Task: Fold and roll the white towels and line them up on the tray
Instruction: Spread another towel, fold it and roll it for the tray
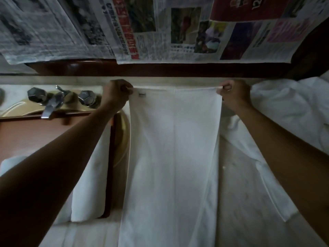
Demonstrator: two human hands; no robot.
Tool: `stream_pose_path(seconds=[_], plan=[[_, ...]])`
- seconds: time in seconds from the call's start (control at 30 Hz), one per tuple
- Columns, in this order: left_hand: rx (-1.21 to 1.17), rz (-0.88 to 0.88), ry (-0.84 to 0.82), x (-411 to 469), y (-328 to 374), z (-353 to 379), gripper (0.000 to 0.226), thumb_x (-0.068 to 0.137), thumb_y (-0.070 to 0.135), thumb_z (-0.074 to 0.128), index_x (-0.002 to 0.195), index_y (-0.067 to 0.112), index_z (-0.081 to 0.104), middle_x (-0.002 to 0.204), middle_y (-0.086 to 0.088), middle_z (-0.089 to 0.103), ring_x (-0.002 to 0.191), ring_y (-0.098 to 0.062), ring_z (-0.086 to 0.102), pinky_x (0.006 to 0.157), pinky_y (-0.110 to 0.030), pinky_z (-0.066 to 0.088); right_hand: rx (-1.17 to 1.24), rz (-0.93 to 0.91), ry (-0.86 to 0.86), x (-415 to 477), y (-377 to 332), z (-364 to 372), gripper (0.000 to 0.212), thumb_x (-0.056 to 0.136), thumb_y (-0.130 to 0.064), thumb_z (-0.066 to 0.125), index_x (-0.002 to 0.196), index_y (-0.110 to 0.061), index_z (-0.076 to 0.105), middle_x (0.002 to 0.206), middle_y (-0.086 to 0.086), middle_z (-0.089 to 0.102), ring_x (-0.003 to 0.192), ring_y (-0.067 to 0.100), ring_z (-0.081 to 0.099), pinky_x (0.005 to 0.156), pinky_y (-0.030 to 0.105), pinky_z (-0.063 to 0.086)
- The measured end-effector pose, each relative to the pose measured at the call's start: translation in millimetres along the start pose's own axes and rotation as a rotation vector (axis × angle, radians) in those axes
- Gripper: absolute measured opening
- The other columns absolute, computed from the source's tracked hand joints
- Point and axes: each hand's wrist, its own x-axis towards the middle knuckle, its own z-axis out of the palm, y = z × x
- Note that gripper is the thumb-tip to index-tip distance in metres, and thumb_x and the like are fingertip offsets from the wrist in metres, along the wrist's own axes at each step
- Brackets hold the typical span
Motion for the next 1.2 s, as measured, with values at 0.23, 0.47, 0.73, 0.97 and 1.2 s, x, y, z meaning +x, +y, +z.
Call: stream_pose_path(seconds=[0.23,0.47,0.73,0.97,1.2], plan=[[-0.015,-0.053,0.123,61,-16,37,0.014,0.092,0.019,0.074,0.107,0.018,0.074,0.09,0.002,0.074,0.08,-0.011,0.069,0.06,-0.013,0.043,0.003,0.087,0.103,56,4,46,0.023,0.084,-0.021,0.083,0.092,-0.02,0.062,0.097,0.006,0.071,0.09,0.019,0.066,0.08,0.026,0.049],[0.155,-0.022,0.13,70,-38,87,0.017,0.093,0.015,0.067,0.109,0.02,0.07,0.101,0.001,0.07,0.084,-0.015,0.063,0.064,-0.018,0.04,-0.172,0.036,0.178,58,45,91,0.015,0.087,-0.027,0.076,0.089,-0.017,0.066,0.092,0.01,0.074,0.093,0.034,0.067,0.086,0.04,0.053],[0.2,0.221,0.121,8,-6,119,0.032,0.098,0.03,0.059,0.128,0.018,0.058,0.132,-0.009,0.056,0.121,-0.028,0.05,0.096,-0.036,0.039,-0.227,-0.224,0.236,-6,17,118,0.041,0.094,-0.035,0.062,0.13,-0.016,0.062,0.135,0.015,0.059,0.126,0.037,0.052,0.103,0.046,0.04],[0.434,0.238,-0.186,-9,-35,147,0.066,0.107,0.06,0.017,0.166,0.032,0.007,0.173,0.002,-0.006,0.159,-0.017,-0.01,0.128,-0.048,-0.004,-0.57,-0.347,-0.068,-34,34,142,0.065,0.103,-0.059,0.032,0.158,-0.025,0.037,0.168,0.011,0.025,0.156,0.032,0.021,0.122,0.063,0.015],[0.482,0.148,-0.164,-6,-42,125,0.07,0.105,0.062,0.012,0.166,0.029,0.001,0.173,-0.004,-0.008,0.159,-0.02,-0.012,0.127,-0.048,-0.008,-0.601,-0.224,-0.148,-2,59,86,0.067,0.105,-0.055,0.03,0.162,-0.019,0.026,0.17,0.012,0.019,0.156,0.035,0.014,0.126,0.057,0.013]])
